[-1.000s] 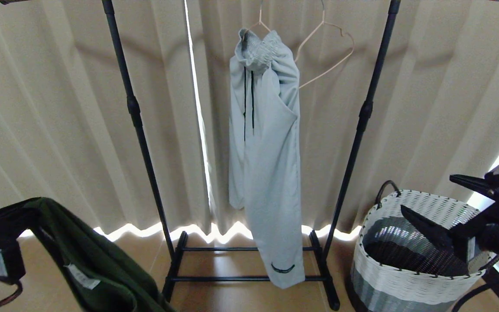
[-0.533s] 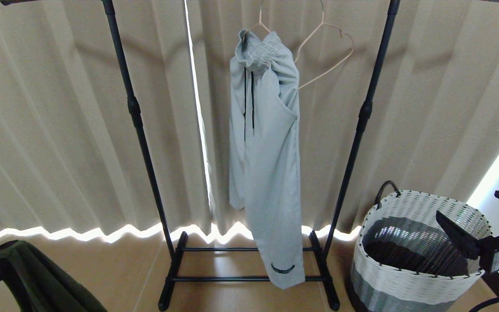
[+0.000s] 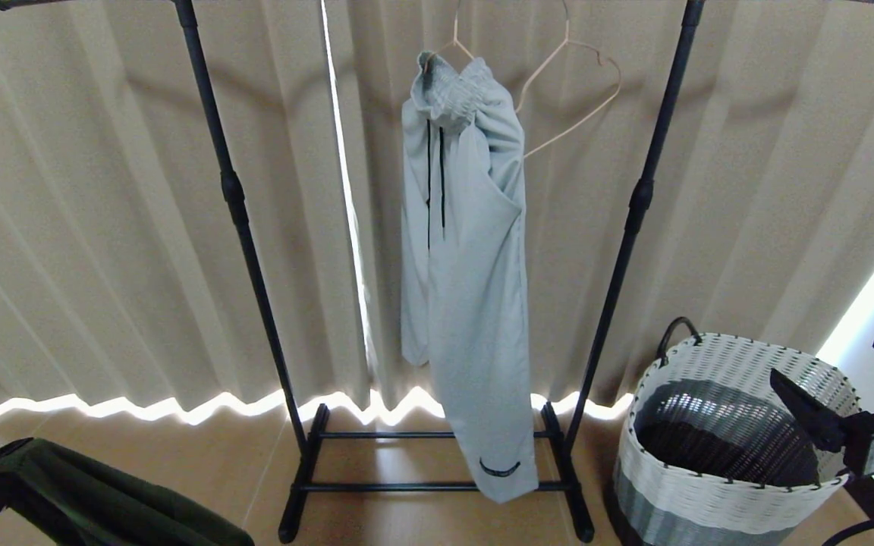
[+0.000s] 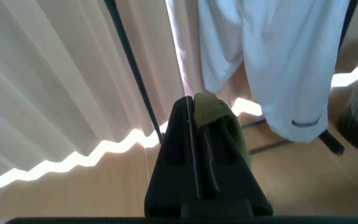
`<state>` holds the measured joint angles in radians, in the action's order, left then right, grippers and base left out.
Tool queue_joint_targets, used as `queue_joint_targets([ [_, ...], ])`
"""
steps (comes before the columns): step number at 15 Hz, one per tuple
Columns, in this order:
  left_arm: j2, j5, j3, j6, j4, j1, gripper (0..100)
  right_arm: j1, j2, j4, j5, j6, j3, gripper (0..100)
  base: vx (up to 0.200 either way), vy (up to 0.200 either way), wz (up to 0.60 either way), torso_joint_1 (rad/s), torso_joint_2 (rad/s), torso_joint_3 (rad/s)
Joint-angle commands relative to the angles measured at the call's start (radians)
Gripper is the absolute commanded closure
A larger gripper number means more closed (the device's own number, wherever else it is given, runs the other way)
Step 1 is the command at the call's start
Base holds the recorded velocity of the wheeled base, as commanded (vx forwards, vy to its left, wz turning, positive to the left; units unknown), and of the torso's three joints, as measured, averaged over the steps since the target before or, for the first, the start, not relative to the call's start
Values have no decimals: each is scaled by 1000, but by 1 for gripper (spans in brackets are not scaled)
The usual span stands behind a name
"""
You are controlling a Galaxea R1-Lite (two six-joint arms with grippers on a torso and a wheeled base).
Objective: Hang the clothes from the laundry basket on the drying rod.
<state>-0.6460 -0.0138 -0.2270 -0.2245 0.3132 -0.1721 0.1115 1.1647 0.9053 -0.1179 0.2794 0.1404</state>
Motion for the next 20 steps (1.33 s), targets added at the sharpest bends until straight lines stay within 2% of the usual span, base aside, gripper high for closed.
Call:
queue_joint_targets([
  [1, -8, -2, 14, -3, 3, -1, 100, 0, -3, 3, 0, 0, -1, 0, 0, 0, 0, 56, -471, -354],
  [3, -8, -8, 14, -3, 4, -3, 100, 0, -5, 3, 0, 0, -4, 0, 0, 0, 0, 63, -471, -354],
  [6, -6, -67, 11, 4, 9, -1, 100, 0, -5, 1, 0, 0, -4, 0, 0, 0, 0, 106, -452, -346],
  [20, 29, -78, 15, 11, 7, -1, 100, 0, -23, 3, 0, 0, -19, 0, 0, 0, 0, 155, -453, -297],
])
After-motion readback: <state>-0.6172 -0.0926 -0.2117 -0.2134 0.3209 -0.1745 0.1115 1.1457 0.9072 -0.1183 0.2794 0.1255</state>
